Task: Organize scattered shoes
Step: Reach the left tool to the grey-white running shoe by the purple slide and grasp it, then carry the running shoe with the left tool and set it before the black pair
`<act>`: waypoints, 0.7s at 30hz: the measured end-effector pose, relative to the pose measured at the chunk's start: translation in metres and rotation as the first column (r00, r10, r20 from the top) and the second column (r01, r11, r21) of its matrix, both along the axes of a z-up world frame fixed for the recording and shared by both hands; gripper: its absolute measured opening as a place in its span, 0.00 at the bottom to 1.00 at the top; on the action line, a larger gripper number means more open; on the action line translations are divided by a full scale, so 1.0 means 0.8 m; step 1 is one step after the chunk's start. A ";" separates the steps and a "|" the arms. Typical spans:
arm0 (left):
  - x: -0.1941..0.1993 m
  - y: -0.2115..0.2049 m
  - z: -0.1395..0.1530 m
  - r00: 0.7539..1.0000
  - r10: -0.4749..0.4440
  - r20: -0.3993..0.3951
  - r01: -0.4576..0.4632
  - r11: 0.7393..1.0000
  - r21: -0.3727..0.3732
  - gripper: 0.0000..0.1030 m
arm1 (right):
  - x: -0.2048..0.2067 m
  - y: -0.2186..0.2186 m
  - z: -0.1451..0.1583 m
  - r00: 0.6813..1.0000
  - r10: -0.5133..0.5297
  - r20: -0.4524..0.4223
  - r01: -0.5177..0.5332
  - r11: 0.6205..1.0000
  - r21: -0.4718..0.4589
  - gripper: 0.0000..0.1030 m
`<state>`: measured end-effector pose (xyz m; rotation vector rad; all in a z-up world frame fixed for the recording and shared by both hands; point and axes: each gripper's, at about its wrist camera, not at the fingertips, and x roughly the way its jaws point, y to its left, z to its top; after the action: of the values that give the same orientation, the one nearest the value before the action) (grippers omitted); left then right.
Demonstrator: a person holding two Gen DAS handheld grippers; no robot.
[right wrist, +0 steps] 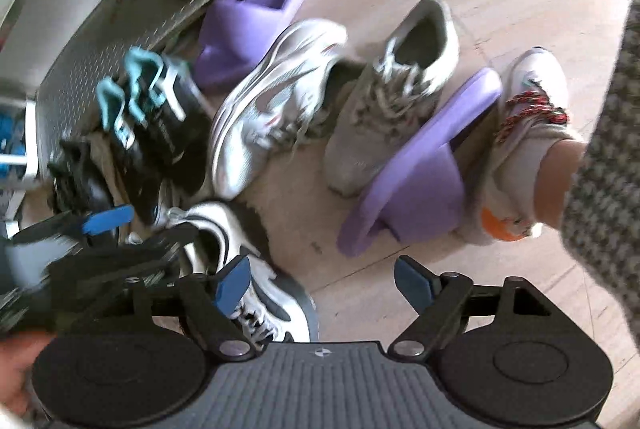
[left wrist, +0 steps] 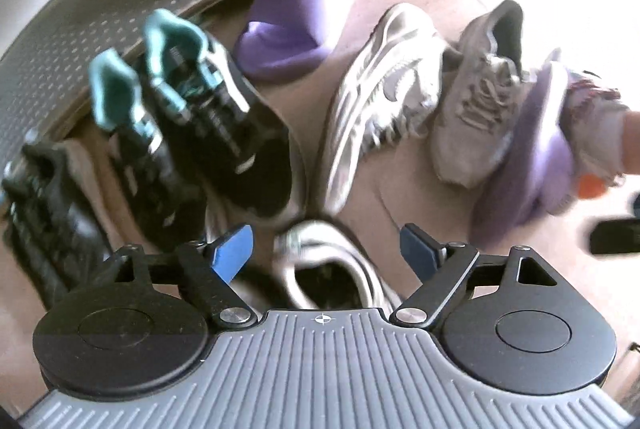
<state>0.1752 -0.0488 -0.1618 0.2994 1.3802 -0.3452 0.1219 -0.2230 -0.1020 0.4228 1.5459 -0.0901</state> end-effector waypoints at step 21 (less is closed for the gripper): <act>0.091 -0.063 -0.060 0.997 0.015 -0.070 -0.016 1.000 -0.014 0.29 | 0.006 -0.010 0.025 0.995 -0.099 -0.006 0.099 0.989 0.110 0.83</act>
<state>0.2484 -0.0994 -0.2096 0.2664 1.4469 -0.3559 0.1267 -0.2309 -0.0819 0.5866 1.5351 -0.0821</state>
